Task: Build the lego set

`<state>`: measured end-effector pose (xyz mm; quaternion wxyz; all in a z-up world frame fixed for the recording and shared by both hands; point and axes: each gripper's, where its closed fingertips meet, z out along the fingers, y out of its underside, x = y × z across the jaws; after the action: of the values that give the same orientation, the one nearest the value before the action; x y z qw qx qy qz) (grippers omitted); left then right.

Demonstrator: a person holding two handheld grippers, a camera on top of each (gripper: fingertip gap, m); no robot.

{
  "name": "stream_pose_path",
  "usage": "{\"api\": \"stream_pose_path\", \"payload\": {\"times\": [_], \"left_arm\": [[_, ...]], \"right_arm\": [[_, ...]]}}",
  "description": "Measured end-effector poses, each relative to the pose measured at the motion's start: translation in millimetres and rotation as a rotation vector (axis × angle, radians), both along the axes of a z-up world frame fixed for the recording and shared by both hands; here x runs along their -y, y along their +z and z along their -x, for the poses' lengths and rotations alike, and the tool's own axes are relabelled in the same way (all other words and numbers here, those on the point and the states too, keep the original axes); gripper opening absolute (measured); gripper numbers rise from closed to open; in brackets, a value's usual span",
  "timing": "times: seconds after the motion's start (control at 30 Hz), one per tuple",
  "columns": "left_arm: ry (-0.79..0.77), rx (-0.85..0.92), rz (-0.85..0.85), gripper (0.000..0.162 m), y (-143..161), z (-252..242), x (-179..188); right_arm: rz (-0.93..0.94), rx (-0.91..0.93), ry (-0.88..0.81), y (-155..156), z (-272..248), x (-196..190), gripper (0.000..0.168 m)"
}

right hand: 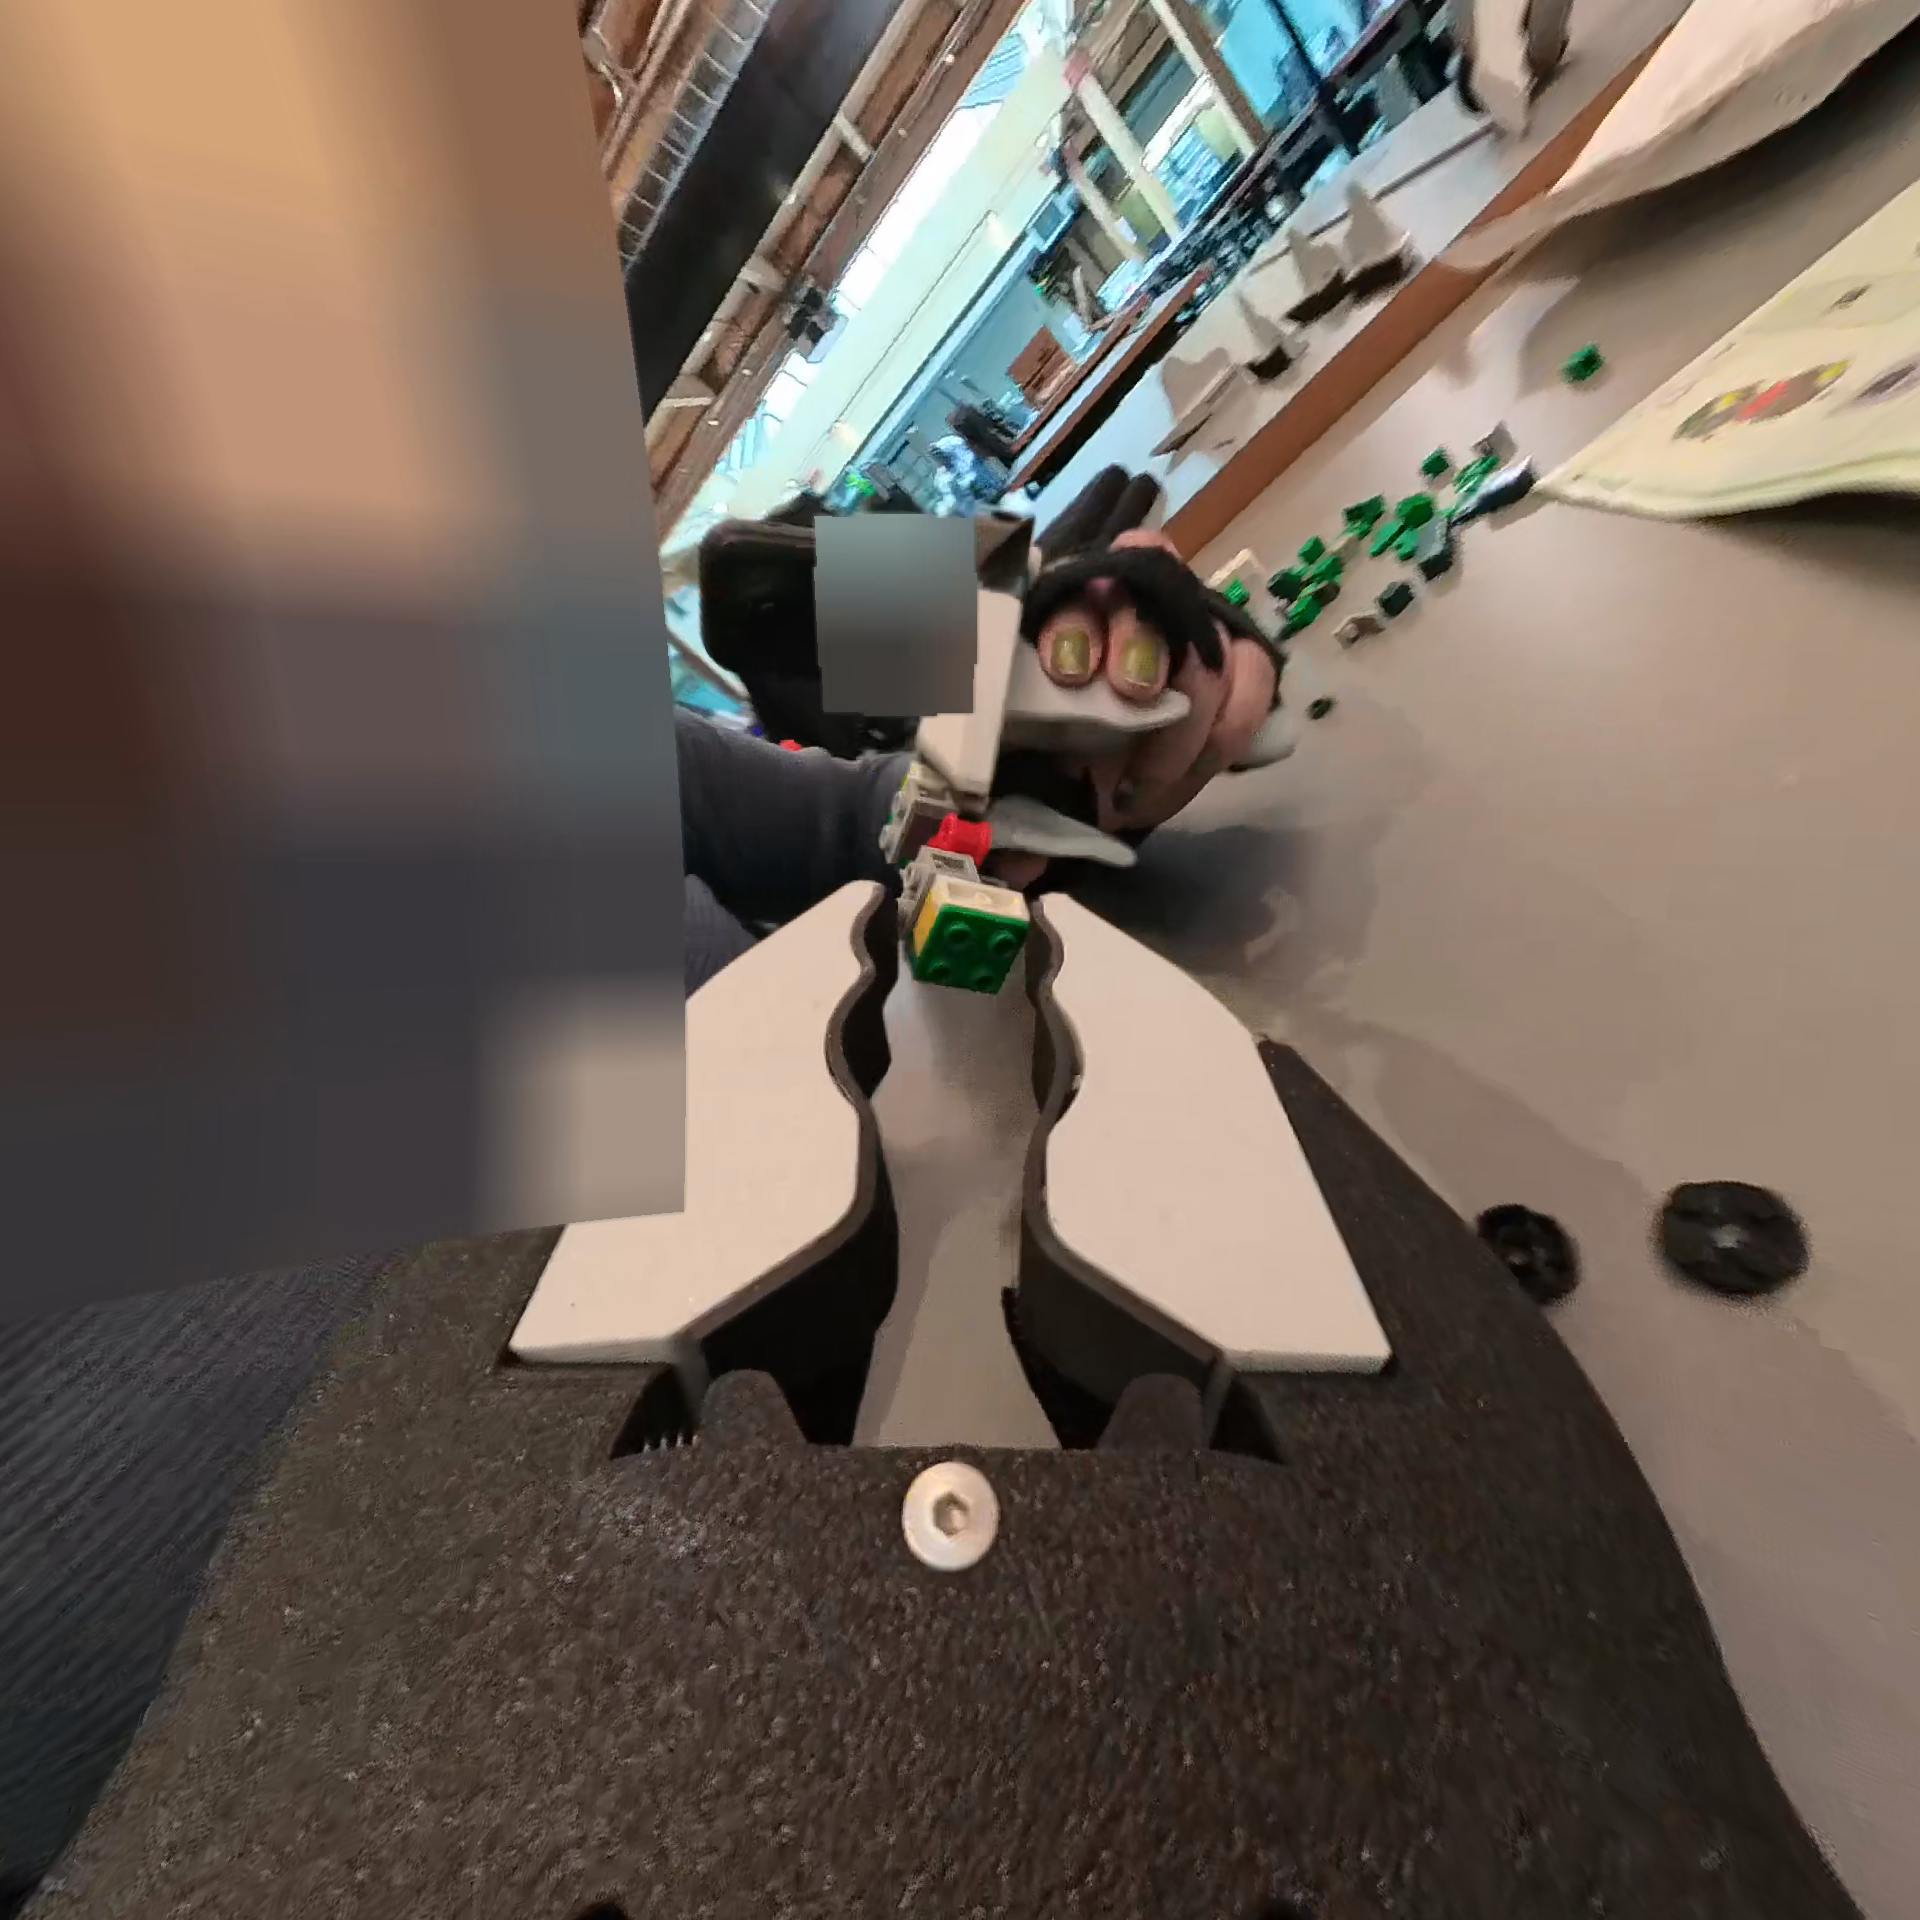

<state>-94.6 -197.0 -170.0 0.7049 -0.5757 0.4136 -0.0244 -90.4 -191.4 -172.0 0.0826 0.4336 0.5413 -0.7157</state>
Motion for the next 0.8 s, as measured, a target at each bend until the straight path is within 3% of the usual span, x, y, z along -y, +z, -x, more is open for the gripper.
{"api": "stream_pose_path", "payload": {"times": [0.03, 0.13, 0.23, 0.37, 0.47, 0.6, 0.8], "left_arm": [[0.017, 0.039, 0.028, 0.033, -1, 3, -4], [0.003, 0.187, 0.183, 0.06, -6, 5, -10], [-0.06, 0.339, 0.333, 0.064, -6, 0, -11], [-0.082, 0.4, 0.46, 0.049, -14, -6, -13], [-0.098, 0.419, 0.462, 0.038, -13, -9, -12], [-0.112, 0.409, 0.49, 0.023, -16, -10, -10], [-0.105, 0.39, 0.51, 0.021, -22, -5, -9]], "right_arm": [[-0.032, -0.037, -0.024, 2, 0, -3, 0.023], [-0.184, -0.167, -0.106, 2, 1, -12, 0.023], [-0.36, -0.307, -0.168, -1, 1, -16, 0.023], [-0.575, -0.534, -0.203, 1, -4, -11, 0.023], [-0.718, -0.628, -0.224, -4, -4, -7, 0.023], [-0.8, -0.679, -0.243, -7, -2, -6, 0.023], [-0.822, -0.675, -0.278, -13, 5, -5, 0.023]]}}
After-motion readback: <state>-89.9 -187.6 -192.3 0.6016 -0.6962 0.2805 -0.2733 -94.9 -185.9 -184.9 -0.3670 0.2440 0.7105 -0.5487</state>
